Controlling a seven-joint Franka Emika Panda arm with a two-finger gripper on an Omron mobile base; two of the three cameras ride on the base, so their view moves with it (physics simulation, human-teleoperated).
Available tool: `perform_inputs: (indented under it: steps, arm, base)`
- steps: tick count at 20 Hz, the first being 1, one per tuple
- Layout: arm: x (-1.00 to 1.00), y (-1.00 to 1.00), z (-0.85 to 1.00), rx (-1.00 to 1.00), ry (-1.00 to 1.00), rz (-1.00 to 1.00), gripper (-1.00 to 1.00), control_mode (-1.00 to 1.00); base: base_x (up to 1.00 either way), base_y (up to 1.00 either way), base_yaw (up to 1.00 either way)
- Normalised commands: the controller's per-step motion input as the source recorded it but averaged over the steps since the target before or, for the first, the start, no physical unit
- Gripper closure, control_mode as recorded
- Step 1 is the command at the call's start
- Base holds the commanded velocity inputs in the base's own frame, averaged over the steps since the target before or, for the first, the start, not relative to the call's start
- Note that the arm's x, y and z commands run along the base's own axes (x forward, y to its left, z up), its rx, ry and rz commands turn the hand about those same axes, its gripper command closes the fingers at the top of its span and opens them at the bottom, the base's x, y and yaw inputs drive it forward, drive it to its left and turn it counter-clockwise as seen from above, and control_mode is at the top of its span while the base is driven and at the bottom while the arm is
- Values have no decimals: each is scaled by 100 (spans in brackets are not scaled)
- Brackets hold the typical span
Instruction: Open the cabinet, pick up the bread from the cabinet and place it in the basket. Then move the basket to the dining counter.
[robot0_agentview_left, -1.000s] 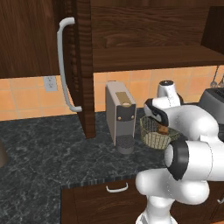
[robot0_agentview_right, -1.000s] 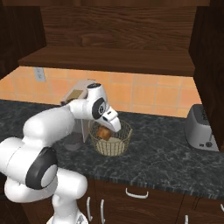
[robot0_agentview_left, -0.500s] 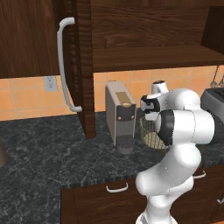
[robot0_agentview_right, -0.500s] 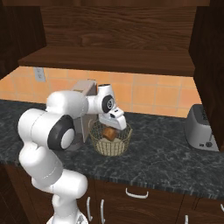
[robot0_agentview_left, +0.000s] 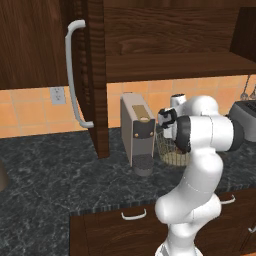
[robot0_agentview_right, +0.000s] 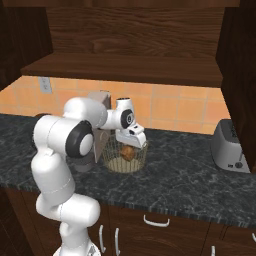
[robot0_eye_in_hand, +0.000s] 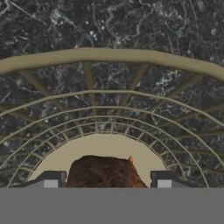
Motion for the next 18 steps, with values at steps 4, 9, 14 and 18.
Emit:
perform_inputs:
  steps: [4, 9, 14, 18]
  arm:
    - [-2, 0, -1, 0, 0, 0, -100, -100]
    - [-8, 0, 6, 0, 0, 0, -100, -100]
    - [-15, 0, 11, 0, 0, 0, -100, -100]
    - [-27, 0, 34, 2, 0, 0, -100, -100]
  base:
    - [0, 0, 0]
    - [0, 0, 0]
    - [0, 0, 0]
    - [0, 0, 0]
